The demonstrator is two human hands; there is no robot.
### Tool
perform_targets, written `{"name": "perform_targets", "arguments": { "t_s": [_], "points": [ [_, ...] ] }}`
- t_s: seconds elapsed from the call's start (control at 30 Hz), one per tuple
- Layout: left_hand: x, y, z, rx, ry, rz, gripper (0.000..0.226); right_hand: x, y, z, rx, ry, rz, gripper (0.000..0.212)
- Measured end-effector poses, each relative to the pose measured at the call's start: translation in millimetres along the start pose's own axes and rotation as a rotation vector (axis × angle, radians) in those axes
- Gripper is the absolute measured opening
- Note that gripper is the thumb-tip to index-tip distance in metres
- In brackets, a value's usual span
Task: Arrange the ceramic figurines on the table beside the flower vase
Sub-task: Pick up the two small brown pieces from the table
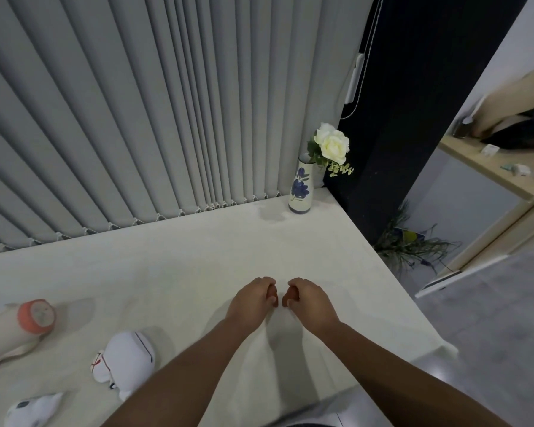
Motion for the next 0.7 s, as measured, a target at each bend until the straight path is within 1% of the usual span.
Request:
{"name": "perform_targets", "arguments": {
  "t_s": [0.07, 0.13, 0.17, 0.3, 0.4, 0.47, 0.57, 0.7],
  "points": [
    [3, -3, 3, -0.015, 0.006, 0.013, 0.034, 2, -3, 1, -0.015, 0.039, 0.007, 0.026],
    [4, -3, 7, -0.029, 0.007, 0.024, 0.032, 6, -4, 2, -0.027, 0.083, 0.001, 0.013],
    [3, -3, 9, -0.030, 0.003, 0.023, 0.031, 7, -5, 2, -0.029, 0.088, -0.004, 0.010],
    [3, -7, 9, -0.018, -0.002, 0.028, 0.023, 8, -9, 1, -0.029, 0.050, -0.023, 0.011],
    [6, -7, 11, -0.022, 0.011, 0.053, 0.024, 11, -7, 1, -0.015, 0.008, -0.014, 0.024],
    [6, -7, 12, -0.020, 0.013, 0.053, 0.023, 13, -4, 2, -0.004, -0.008, 0.006, 0.028],
    [2, -4, 15, -0.034, 0.020, 0.043, 0.023, 15, 0, 4, -0.007, -0.011, 0.006, 0.027],
    [-1, -1, 19, -0.059, 0.031, 0.047, 0.033, 19, 5, 6, -0.006, -0.031, 0.011, 0.023]
  ]
}}
Point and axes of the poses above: each hand's wrist, its own y-axis away from the middle knuckle, its own z-axis out of the palm, x = y × z, the point moved 6 cm from there along -y, towards the middle knuckle, and after that the axes turned 12 degrees about -y, right-handed, at the moved point
